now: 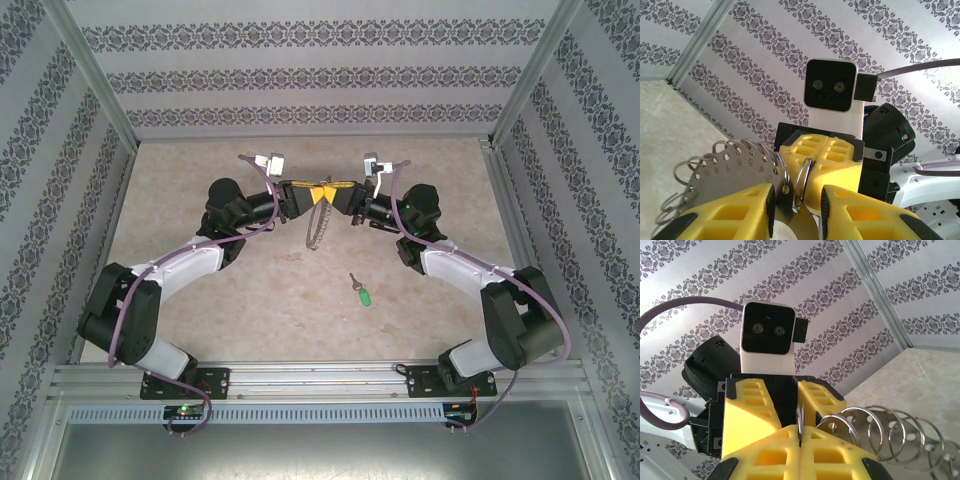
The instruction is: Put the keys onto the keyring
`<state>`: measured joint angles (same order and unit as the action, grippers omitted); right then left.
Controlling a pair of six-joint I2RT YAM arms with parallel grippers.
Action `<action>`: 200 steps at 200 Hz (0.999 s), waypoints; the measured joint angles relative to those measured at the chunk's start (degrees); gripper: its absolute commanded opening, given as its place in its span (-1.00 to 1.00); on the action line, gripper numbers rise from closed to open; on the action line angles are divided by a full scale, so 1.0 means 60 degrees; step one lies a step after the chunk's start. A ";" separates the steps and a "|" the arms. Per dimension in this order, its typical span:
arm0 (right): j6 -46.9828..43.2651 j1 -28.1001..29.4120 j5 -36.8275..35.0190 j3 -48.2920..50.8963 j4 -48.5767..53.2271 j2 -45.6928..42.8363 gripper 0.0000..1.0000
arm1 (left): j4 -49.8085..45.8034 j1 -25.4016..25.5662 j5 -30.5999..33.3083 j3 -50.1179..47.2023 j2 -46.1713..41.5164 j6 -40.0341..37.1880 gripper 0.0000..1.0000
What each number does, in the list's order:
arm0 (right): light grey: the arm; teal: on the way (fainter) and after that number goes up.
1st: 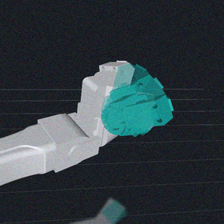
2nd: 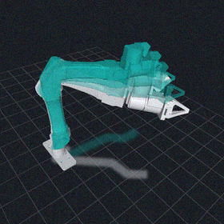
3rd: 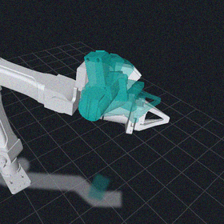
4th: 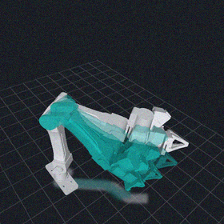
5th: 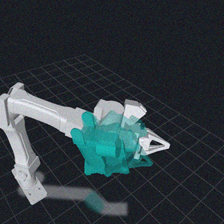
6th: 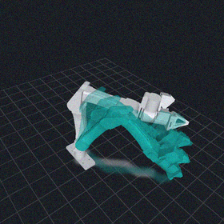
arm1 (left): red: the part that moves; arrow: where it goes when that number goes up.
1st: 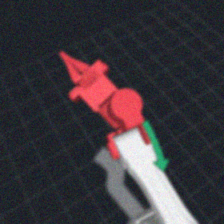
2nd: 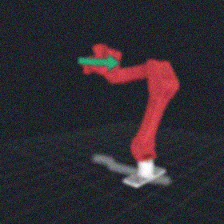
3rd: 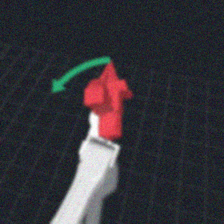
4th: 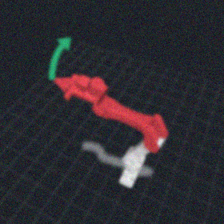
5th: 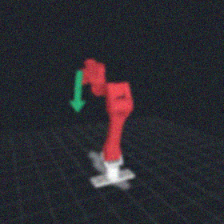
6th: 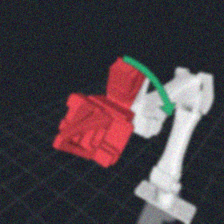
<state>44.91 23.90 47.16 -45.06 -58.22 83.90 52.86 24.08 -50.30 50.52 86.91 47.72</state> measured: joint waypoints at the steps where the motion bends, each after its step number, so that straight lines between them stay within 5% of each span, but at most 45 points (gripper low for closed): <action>1: 0.0000 0.0000 0.0000 0.0004 0.0000 0.0000 -1.00 | 0.0007 0.0000 -0.0004 0.0000 0.0004 0.0007 -0.32; 119: -0.0004 0.0000 -0.0029 0.0000 0.0015 0.0000 -1.00 | 0.0390 0.0051 0.0368 0.0000 0.0044 0.0058 -0.28; 159: -0.0004 0.0000 -0.0029 0.0004 0.0015 0.0000 -1.00 | 0.0561 0.0051 0.0466 -0.0004 0.0044 0.0127 -0.57; 200: -0.0004 0.0000 -0.0029 0.0004 0.0022 0.0000 -1.00 | 0.0783 0.0051 0.0466 -0.0004 0.0135 0.0164 -0.65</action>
<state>44.88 23.90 46.98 -45.04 -58.08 83.90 57.56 24.38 -47.51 50.50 87.72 48.71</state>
